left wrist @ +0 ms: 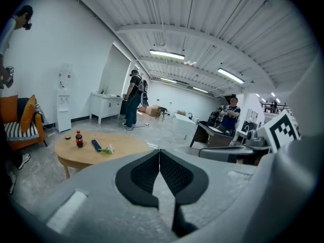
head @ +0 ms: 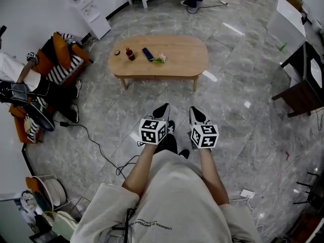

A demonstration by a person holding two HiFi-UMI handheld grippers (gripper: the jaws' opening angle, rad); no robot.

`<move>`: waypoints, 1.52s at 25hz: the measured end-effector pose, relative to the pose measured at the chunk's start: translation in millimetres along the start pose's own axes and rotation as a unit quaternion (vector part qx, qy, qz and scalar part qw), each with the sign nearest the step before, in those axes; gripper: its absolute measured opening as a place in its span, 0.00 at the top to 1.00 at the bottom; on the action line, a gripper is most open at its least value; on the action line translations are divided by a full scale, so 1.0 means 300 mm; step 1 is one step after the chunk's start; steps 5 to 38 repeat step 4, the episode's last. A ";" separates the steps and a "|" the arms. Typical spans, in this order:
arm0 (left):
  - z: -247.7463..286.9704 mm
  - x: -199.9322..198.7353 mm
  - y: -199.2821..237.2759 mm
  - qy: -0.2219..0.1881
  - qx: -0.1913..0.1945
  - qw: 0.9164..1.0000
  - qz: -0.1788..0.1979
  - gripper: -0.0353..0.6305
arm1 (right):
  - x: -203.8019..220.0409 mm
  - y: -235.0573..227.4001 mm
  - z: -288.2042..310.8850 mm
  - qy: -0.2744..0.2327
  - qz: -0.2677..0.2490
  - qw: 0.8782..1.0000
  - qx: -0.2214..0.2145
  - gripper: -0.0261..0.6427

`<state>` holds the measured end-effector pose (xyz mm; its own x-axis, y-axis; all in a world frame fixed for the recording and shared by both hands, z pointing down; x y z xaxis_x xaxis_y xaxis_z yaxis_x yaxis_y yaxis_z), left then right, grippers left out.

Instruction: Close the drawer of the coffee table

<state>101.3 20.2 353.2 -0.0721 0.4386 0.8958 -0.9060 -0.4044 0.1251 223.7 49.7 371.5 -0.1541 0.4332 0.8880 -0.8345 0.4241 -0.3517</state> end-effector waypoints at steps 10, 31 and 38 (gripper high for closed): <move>0.006 -0.003 -0.016 -0.002 0.005 1.000 0.000 0.93 | -0.004 -0.007 -0.007 0.000 -0.001 1.000 0.000 0.94; 0.006 -0.003 -0.016 -0.002 0.005 1.000 0.000 0.93 | -0.004 -0.007 -0.007 0.000 -0.001 1.000 0.000 0.94; 0.006 -0.003 -0.016 -0.002 0.005 1.000 0.000 0.93 | -0.004 -0.007 -0.007 0.000 -0.001 1.000 0.000 0.94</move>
Point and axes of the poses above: the fingertips, and each gripper's own axes: z forward along the fingers, y to its left, x out of its underside, the point moved 2 cm from there along -z, backward along the fingers, and after that the axes turned 14 degrees about -x, right-handed, at the moved point
